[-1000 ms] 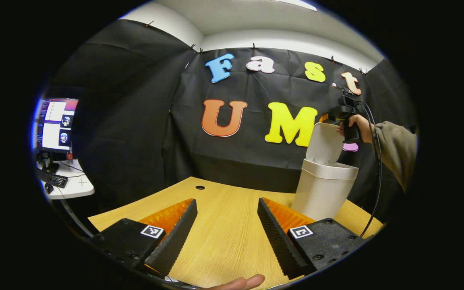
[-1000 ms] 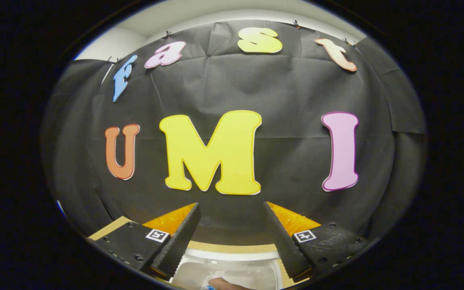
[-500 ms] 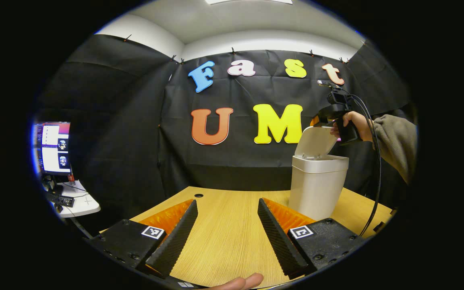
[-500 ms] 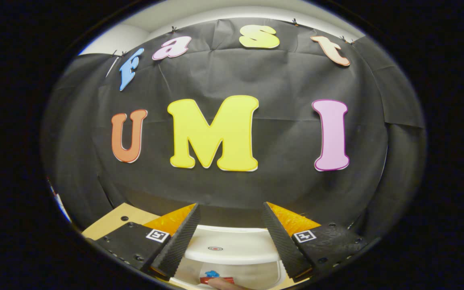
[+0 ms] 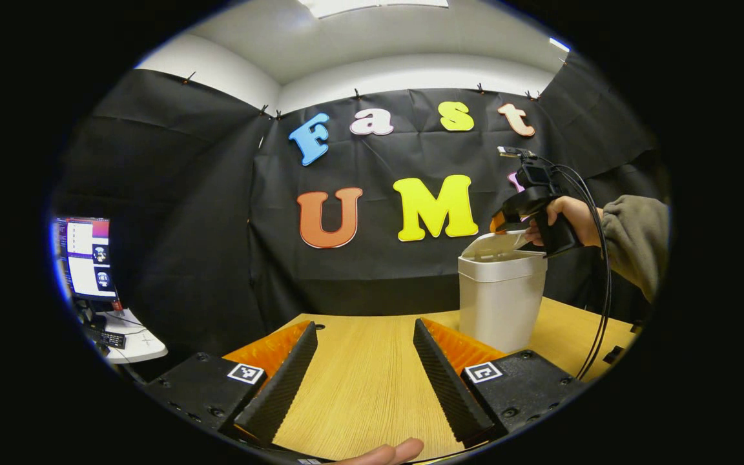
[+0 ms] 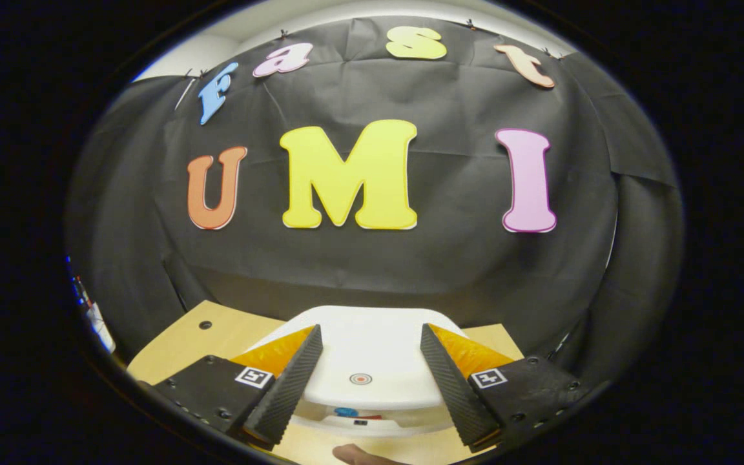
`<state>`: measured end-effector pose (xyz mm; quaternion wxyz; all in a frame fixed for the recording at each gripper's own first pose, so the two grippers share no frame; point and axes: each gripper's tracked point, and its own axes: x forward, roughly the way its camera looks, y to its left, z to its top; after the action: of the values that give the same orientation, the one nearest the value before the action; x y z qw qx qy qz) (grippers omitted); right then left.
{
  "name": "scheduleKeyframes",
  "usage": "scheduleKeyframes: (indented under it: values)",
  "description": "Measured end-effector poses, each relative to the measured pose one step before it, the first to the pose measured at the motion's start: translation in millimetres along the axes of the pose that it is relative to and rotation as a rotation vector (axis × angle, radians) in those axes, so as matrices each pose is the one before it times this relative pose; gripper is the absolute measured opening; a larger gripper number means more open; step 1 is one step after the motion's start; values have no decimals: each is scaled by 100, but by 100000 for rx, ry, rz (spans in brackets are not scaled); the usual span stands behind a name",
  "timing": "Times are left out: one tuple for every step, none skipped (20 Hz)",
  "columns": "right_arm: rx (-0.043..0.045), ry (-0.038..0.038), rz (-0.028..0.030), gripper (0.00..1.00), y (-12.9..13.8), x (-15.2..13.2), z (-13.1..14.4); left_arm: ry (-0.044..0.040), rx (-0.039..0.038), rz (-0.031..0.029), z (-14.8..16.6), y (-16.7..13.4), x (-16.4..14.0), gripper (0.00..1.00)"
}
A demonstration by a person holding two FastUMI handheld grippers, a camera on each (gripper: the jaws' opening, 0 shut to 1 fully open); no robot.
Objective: Press the lid of the desktop garbage bin to open it, pick up the crumpled paper on the desktop and throw it into the bin, then pick up the pop can on the desktop and drop it into the bin, and finally close the garbage bin lid.
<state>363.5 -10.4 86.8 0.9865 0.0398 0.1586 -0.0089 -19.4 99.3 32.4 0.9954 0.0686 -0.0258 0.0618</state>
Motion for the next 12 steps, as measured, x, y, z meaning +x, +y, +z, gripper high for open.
scheduleKeyframes:
  values:
    - [638, 202, -416, 97, -93, -281, -471, 538, -99, -168, -254, -46, 129, 96]
    - [597, 440, -100, 96, -39, -174, -586, 784, 84, -265, -203, -131, 47, 97]
    - [494, 849, 29, 96, 37, -176, -689, 768, 214, -196, -236, -18, 20, 97]
    - [513, 412, -56, 96, -1, -61, -515, 783, 431, -346, -307, -175, 145, 97]
    - [-142, 952, -118, 96, 38, 73, -691, 477, 659, -143, -125, -33, 25, 97]
    - [-885, 434, -21, 96, 48, 115, -567, -85, 689, 172, 75, 14, 49, 97]
    - [-1100, 162, -253, 96, -46, 171, -476, -315, 608, 202, -7, 19, -28, 97]
    - [-356, -201, -78, 96, -33, -34, -203, 76, 528, -82, -73, -97, 28, 97]
    - [753, -1994, -157, 98, -65, -47, 114, 48, 230, -205, -12, -111, -6, 97]
    - [300, 346, -311, 97, -40, -10, -287, 263, 51, -500, -64, -234, 39, 97]
    - [-98, -987, -642, 97, 22, -151, 81, 266, 15, -638, -135, -264, -48, 97]
    - [-615, 419, -1109, 98, 2, -17, -204, 183, 23, -545, -62, -200, 145, 97]
